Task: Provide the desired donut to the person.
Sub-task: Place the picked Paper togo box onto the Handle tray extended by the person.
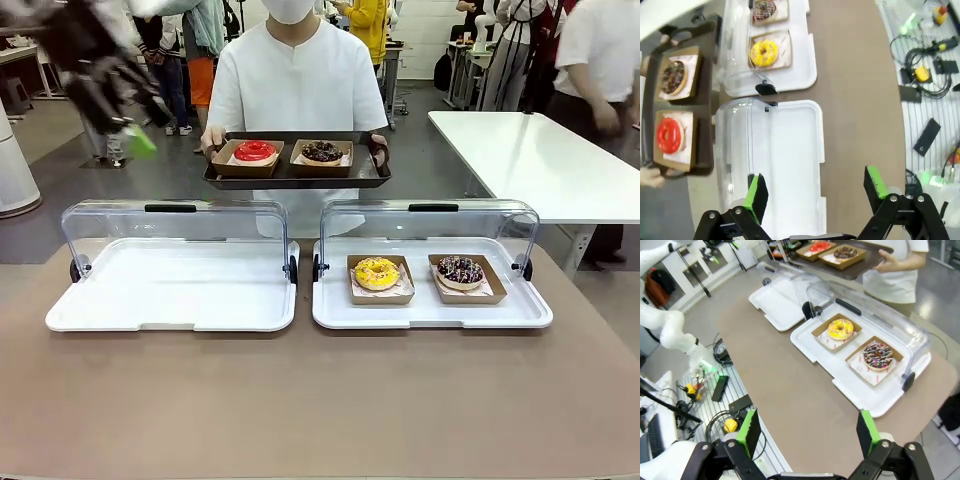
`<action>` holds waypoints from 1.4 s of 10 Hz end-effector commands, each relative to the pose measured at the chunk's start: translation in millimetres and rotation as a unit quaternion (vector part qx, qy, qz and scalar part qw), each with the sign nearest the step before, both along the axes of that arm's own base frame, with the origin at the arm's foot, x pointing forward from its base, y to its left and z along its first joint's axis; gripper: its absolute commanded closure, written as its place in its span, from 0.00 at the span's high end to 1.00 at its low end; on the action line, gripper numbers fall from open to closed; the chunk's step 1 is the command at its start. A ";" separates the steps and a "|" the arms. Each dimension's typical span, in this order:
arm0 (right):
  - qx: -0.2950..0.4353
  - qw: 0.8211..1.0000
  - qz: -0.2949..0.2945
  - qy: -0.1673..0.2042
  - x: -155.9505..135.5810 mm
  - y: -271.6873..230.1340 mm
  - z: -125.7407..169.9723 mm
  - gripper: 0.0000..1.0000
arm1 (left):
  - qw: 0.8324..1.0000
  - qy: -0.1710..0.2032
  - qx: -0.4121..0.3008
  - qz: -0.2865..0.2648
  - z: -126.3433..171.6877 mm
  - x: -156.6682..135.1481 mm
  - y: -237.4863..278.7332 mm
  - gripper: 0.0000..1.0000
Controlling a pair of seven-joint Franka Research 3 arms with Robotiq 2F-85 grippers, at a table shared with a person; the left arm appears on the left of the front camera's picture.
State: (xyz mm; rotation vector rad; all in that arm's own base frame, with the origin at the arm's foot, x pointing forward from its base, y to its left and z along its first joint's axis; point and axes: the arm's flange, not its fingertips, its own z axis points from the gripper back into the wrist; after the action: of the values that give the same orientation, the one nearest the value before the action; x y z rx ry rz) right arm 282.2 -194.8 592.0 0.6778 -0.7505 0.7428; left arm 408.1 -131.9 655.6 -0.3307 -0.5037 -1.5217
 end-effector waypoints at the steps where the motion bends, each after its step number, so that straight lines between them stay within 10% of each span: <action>1: 0.008 1.000 0.006 -0.009 1.3 0.6 0.2 1.00 | 0.997 0.001 -0.073 -0.040 -15.0 -0.3 68.2 1.00; 7: 0.008 1.000 0.006 -0.009 1.3 0.6 0.2 1.00 | 0.965 -0.055 -0.257 -0.023 -98.2 -25.3 221.0 1.00; 14: 0.008 1.000 0.006 -0.009 1.3 0.6 0.2 1.00 | 0.964 0.040 -0.264 0.013 -160.0 -27.0 245.6 1.00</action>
State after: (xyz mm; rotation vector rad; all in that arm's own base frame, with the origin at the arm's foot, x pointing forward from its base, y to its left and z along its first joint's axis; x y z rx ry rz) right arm 282.1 -194.8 592.1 0.6777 -0.7503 0.7433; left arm 380.5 114.0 494.7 -0.7928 -0.8771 -1.3258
